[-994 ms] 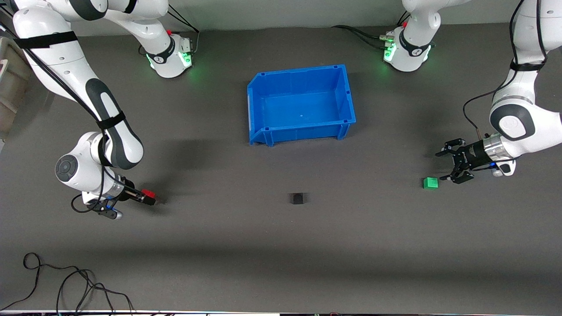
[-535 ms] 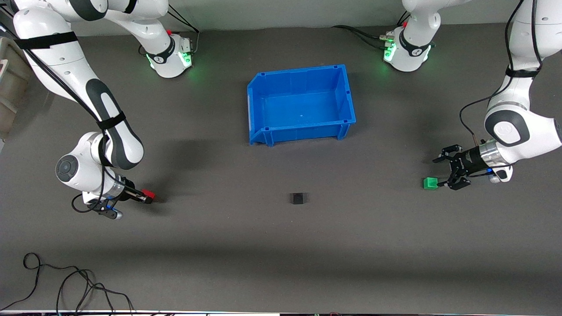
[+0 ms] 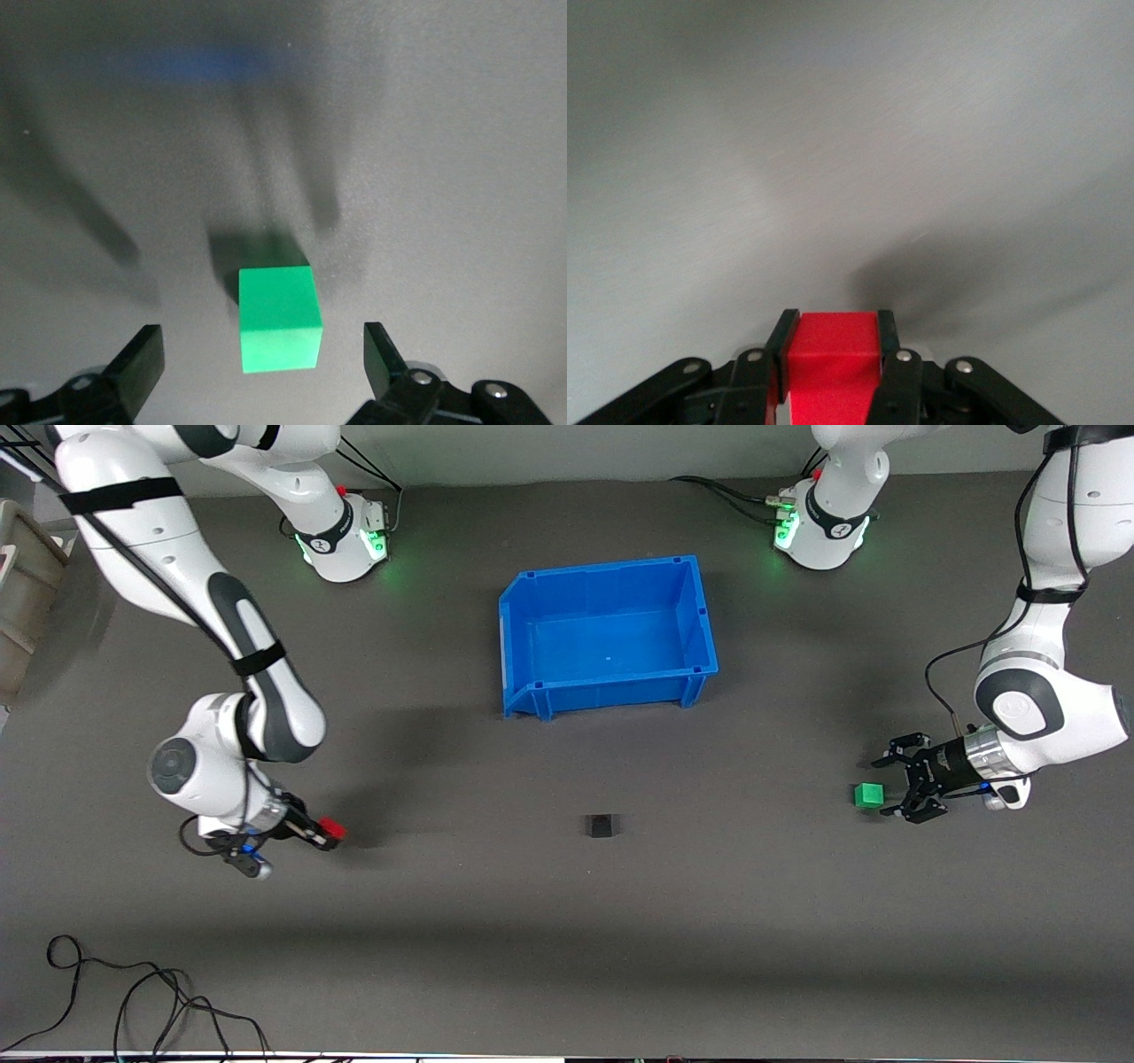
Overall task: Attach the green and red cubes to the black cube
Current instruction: 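Close the right gripper on the red cube while the left gripper grasps the green cube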
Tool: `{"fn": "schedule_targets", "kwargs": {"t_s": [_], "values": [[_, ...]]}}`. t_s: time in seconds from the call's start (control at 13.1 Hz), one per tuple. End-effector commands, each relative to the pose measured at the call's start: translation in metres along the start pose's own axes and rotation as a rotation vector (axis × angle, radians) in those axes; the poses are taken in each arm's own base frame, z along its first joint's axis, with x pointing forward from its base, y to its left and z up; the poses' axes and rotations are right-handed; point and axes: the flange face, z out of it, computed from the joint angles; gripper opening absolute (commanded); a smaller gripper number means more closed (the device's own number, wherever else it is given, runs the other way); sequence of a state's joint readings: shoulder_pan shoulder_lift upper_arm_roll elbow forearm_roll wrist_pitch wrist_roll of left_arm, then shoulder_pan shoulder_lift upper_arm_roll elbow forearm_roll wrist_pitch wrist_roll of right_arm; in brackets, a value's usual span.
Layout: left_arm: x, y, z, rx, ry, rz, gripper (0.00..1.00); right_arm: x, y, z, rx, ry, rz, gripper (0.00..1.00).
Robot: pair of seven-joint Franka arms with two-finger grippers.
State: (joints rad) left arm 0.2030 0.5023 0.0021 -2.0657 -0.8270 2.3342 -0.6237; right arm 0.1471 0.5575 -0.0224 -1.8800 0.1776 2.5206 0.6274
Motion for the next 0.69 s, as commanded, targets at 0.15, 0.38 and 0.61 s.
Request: {"fn": "schedule_targets", "kwargs": {"t_s": [0.15,0.38,0.61], "values": [[0.0,0.005,0.012,-0.012,0.019,-0.003,0.44,-0.049,-0.111,-0.03,0.016,-0.037,0.226,0.0],[-0.004,0.015,0.006,-0.023,0.012,-0.014,0.16,-0.078,-0.163,-0.033,0.007,-0.052,0.383,0.0],[-0.018,0.033,-0.012,-0.018,-0.006,-0.027,0.15,-0.11,-0.203,-0.024,0.017,-0.053,0.539,0.0]]}}
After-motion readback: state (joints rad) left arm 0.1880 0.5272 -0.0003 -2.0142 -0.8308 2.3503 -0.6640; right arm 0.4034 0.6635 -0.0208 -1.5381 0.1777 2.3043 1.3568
